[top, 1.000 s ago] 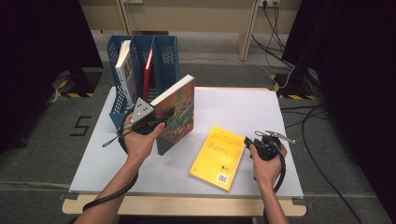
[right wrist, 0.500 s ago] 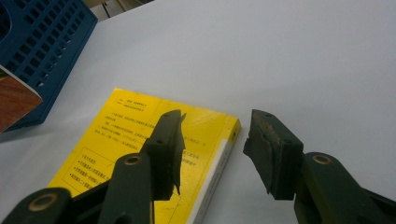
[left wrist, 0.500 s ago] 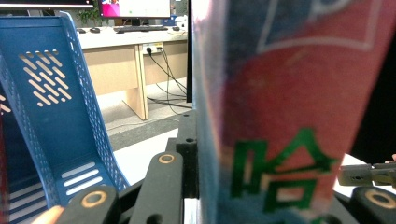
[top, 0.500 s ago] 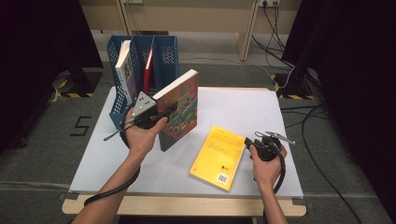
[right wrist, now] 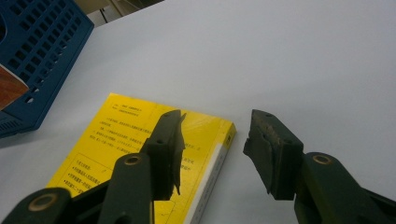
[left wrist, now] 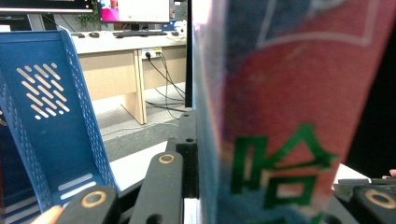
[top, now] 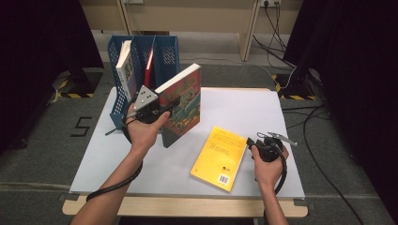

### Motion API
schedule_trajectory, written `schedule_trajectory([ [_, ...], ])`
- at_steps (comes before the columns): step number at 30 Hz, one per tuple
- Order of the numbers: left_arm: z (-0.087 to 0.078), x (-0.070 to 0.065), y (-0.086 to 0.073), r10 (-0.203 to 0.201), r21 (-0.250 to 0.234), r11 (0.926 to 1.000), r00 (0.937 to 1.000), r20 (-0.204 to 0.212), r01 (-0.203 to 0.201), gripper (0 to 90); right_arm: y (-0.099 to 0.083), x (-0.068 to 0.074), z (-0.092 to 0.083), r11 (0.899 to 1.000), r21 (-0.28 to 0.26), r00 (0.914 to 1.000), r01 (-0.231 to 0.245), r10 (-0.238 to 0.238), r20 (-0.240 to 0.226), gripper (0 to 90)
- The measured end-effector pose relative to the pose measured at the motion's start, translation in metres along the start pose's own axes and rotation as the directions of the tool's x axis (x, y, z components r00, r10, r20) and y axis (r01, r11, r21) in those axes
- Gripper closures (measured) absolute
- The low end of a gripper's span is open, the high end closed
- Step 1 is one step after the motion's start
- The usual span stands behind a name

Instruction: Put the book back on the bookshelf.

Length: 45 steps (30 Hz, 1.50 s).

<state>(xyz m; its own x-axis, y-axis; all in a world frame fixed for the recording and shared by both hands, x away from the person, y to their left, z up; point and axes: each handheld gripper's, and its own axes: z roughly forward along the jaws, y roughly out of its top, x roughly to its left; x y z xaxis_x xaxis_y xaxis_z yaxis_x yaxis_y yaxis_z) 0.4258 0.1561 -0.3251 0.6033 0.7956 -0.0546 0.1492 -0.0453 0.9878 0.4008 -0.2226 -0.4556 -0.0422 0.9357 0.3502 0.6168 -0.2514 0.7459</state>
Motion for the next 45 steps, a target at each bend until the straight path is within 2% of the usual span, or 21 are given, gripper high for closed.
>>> schedule_trajectory([
  [6,0.0,0.001,0.004,-0.003,-0.008,1.0,1.0,-0.003,0.003,74.6,-0.001,0.001,0.001,1.0,-0.004,1.0,0.002,-0.002,0.0,55.0],
  [9,0.0,0.002,0.006,0.0,-0.009,1.0,1.0,-0.008,0.0,74.6,-0.001,0.001,0.0,1.0,0.001,0.9999,-0.011,0.011,-0.001,54.9],
  [23,0.001,0.009,0.009,-0.014,-0.015,0.9998,0.9995,-0.028,0.013,74.6,-0.003,0.001,0.002,1.0,-0.006,1.0,0.002,-0.002,0.007,55.0],
  [27,0.001,0.011,0.012,-0.012,-0.018,0.9998,0.9994,-0.031,0.011,74.6,-0.002,0.003,0.001,1.0,-0.009,0.9999,-0.011,0.011,0.007,55.1],
  [31,0.0,0.013,0.016,-0.019,-0.027,0.9995,0.9992,-0.035,0.019,74.6,-0.003,0.002,0.001,1.0,-0.02,0.9999,0.008,-0.008,0.015,55.3],
  [45,0.003,0.022,0.027,-0.025,-0.041,0.9989,0.9981,-0.056,0.022,74.6,-0.003,0.002,0.001,1.0,-0.021,0.9999,0.009,-0.008,0.011,55.3],
])
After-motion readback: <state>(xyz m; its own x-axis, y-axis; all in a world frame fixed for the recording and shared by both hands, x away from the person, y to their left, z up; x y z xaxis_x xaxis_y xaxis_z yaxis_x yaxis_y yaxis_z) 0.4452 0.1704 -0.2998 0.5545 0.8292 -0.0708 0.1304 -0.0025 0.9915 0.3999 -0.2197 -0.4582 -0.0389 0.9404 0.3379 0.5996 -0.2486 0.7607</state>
